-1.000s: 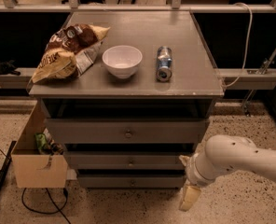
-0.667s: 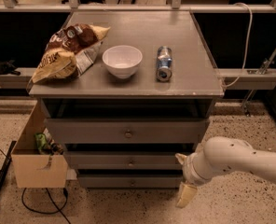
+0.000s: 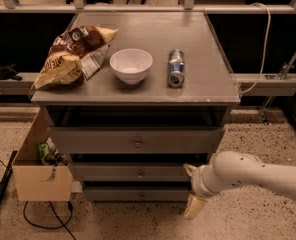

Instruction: Open middle drawer

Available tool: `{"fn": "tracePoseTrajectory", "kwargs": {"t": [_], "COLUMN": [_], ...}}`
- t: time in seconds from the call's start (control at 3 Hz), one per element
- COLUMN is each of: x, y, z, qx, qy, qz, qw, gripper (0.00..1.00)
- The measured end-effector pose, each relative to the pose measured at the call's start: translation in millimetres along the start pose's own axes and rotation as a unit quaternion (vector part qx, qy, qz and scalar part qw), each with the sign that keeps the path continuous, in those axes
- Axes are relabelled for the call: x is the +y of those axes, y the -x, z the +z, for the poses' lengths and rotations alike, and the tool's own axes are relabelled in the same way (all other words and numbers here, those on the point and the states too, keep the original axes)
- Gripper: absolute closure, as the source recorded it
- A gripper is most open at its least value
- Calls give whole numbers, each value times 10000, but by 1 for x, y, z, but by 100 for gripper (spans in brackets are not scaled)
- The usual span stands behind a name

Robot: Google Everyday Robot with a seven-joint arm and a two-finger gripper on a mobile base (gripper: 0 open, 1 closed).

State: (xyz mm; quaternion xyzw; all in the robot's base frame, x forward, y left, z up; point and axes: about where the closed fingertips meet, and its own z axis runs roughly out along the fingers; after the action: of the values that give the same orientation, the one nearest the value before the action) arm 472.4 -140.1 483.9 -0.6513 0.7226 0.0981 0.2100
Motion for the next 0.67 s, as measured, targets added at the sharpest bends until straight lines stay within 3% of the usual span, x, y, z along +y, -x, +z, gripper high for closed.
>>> {"fn": "tracePoseTrajectory", "kwargs": {"t": [0.67], "x": [-31], "y": [11], "z": [38], "qx": [22], "qy": [-474], "qz": [-315], "qw": [9984], "gripper": [0]}}
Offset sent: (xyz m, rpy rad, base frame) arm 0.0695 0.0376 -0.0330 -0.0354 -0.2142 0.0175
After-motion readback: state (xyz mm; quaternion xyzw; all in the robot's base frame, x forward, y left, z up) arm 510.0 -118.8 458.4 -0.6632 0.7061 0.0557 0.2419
